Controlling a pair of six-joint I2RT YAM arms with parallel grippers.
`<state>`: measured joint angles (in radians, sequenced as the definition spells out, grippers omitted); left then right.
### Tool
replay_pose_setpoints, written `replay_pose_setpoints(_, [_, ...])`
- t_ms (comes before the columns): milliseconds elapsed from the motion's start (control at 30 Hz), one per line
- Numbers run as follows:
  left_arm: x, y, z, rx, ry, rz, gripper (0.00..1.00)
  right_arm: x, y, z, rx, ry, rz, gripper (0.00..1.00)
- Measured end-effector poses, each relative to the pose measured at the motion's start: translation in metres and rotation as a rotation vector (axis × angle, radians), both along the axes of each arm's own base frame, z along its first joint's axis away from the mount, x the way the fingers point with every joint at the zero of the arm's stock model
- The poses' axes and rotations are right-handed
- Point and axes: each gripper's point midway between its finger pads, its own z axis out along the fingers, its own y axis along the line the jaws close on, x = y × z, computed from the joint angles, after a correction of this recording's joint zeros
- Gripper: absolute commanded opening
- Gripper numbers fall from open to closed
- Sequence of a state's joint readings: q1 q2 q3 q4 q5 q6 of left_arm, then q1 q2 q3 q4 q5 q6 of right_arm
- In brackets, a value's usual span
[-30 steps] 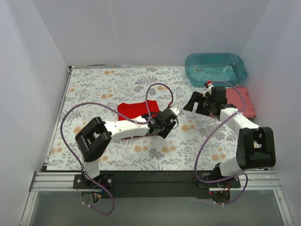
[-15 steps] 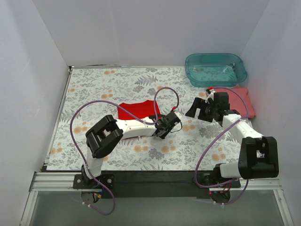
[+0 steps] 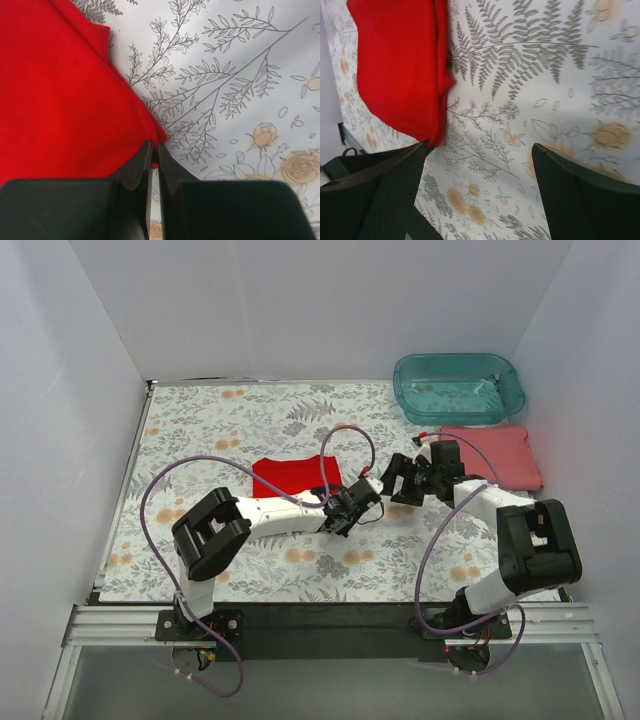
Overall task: Fold and stack the t-shirts
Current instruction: Neatly place the folded tshirt to the corner
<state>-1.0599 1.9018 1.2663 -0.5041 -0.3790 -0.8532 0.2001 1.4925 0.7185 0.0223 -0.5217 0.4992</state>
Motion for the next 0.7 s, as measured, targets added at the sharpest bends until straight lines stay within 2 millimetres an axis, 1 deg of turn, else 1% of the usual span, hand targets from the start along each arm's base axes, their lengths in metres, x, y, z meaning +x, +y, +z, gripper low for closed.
replay_pose_setpoints(200, [-0.008,0.000,0.025,-0.096,-0.002,0.026,0.00,-0.003,0.049,-0.019,0.058,0.076,0.086,0.84])
replay_pose_setpoints(300, [-0.010,-0.001,0.033,-0.132,-0.004,0.036,0.00,0.001,0.074,-0.023,0.083,0.094,0.128,0.81])
replay_pose_setpoints(400, [-0.013,-0.002,0.034,-0.151,0.006,0.042,0.00,0.005,0.098,-0.023,0.101,0.085,0.171,0.77])
replay_pose_setpoints(533, [-0.015,-0.002,0.030,-0.159,0.020,0.050,0.00,0.001,0.123,-0.024,0.119,0.083,0.224,0.71])
replay_pose_setpoints(667, [-0.016,-0.003,0.030,-0.169,0.026,0.054,0.00,-0.007,0.136,-0.028,0.125,0.089,0.257,0.61])
replay_pose_setpoints(700, [-0.016,-0.003,0.030,-0.172,0.025,0.055,0.00,-0.009,0.138,-0.029,0.125,0.090,0.264,0.53])
